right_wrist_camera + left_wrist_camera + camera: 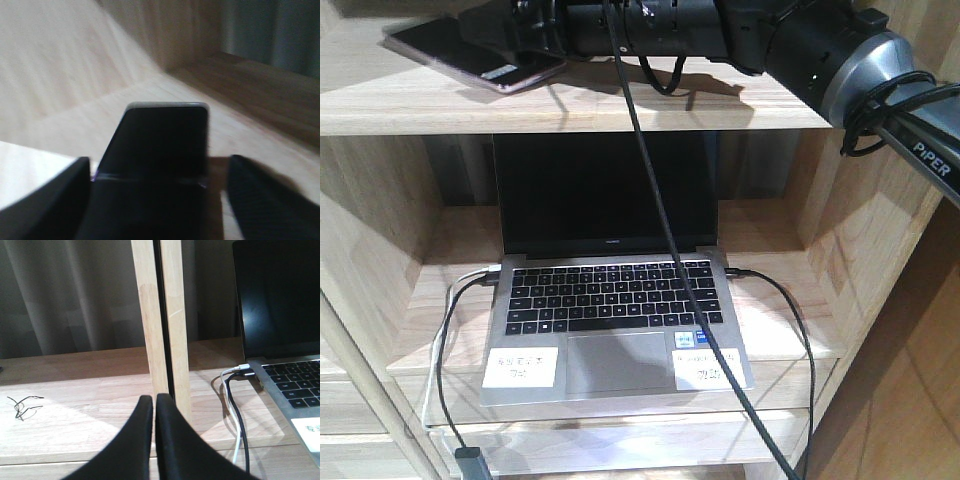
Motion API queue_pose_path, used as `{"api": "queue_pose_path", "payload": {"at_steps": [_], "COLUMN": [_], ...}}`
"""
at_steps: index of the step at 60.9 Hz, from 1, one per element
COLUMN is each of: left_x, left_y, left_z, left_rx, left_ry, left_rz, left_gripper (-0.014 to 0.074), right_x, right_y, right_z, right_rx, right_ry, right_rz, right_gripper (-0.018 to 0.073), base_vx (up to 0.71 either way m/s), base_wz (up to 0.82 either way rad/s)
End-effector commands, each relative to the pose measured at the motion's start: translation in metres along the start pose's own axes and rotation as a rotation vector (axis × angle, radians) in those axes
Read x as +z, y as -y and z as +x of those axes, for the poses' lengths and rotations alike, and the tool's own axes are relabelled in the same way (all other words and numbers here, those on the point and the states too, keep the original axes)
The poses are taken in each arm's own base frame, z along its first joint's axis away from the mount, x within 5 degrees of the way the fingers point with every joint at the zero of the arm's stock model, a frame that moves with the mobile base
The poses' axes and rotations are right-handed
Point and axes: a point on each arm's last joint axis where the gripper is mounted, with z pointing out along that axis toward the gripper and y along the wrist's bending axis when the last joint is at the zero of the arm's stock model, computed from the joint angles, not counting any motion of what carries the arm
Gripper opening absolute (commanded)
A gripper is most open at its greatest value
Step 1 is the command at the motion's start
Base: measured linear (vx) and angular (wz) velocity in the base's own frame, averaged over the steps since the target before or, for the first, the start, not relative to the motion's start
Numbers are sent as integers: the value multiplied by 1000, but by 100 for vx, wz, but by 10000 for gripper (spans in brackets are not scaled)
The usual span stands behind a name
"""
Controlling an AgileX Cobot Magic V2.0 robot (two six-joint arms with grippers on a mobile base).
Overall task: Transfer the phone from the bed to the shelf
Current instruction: 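Lower the phone flat onto the upper shelf and open the right gripper, then withdraw the open right gripper away from the phone and shelf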
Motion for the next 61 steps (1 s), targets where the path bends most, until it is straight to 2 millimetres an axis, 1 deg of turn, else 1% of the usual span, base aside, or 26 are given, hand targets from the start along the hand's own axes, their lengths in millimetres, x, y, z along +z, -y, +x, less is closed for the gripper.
{"api": "queue_pose_path", "payload": {"at_steps": [1,15,21,28,33,38,45,49,56,61], "left_x": [-3,-3,-3,-3,-3,-3,-3,-3,-3,-3], "left_y": [-2,-2,-2,-2,-2,-2,-2,-2,-2,-2], "left_z": [-14,-14,-14,-14,-14,-14,-14,-14,-14,-14], "left_rx": [-15,-15,-15,-15,-15,-15,-15,-15,-15,-15], "left_ry": [106,106,106,106,106,106,106,106,106,106], "left_rz": [-14,-14,-14,-14,-14,-14,-14,-14,-14,-14], "left_gripper": [1,1,1,1,1,1,1,1,1,1], "right_x": [-27,-40,-47,-57,-65,-73,-83,-88,-101,-117], "right_y": [-13,-20,-25,-32,-39,-44,-49,-50,-52,-57], "right_z": [-38,-49,-54,-62,-68,-72,-74,-68,-54,-44], "right_rx": [-54,-78,-96,-120,-123,-109,-108,-106,-106,-131], "right_ry": [115,122,129,137,137,129,111,99,97,110], "right_rz": [45,58,54,49,42,42,55,77,141,191], "right_gripper": [580,564,540,483,418,310,111,-17,-11,-9], "base_vx": [0,0,0,0,0,0,0,0,0,0], "base_wz": [0,0,0,0,0,0,0,0,0,0]}}
